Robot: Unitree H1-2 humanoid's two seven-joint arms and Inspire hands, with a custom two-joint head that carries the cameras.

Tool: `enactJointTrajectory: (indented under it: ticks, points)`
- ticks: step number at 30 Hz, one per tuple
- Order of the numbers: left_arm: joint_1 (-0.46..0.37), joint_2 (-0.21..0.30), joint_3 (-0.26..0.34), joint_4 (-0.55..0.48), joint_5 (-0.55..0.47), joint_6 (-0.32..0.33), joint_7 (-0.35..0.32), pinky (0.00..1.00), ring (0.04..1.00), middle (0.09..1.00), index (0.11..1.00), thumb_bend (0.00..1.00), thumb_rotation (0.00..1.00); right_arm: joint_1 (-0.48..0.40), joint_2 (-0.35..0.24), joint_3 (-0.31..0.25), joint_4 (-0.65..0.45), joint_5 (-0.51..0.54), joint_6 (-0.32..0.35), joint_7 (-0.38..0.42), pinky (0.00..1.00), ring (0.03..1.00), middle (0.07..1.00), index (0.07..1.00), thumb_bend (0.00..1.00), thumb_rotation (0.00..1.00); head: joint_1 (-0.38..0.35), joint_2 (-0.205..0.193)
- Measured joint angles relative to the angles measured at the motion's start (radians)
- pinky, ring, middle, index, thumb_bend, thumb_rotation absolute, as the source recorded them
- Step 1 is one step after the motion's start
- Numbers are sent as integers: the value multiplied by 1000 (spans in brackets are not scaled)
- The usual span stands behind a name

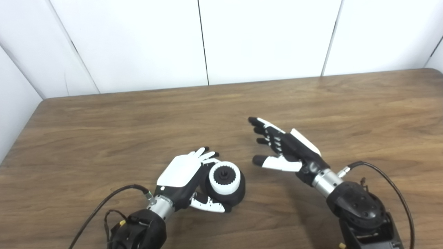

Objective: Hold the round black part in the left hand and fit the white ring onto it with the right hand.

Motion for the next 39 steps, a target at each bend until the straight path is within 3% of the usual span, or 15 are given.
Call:
enactJointTrajectory:
  ticks: [12, 23, 29, 33, 39]
  points:
    - [1, 7, 2, 4, 1, 1, -5, 976, 999, 925, 787, 886, 486, 11, -35, 0, 0, 17, 0, -44, 950, 932, 916, 911, 985, 608, 0, -2]
    - [5, 12, 10, 16, 16, 15, -44, 1000, 1000, 948, 928, 982, 500, 25, -36, -7, -6, 39, 34, -79, 946, 936, 920, 916, 1000, 609, 0, -3]
    - [12, 11, 27, 16, -3, 12, -44, 951, 994, 955, 991, 1000, 524, 36, -38, -7, -6, 47, 37, -86, 970, 941, 924, 917, 985, 604, -6, -6]
    - [17, 5, 77, 16, -63, 8, -35, 934, 1000, 987, 1000, 1000, 541, 43, -38, -7, -7, 51, 37, -94, 956, 937, 924, 913, 999, 616, -6, -11]
    - [28, -36, 198, 12, -252, 60, -25, 833, 978, 1000, 1000, 1000, 573, 58, -38, -9, -7, 69, 36, -104, 944, 936, 921, 910, 981, 614, -6, -15]
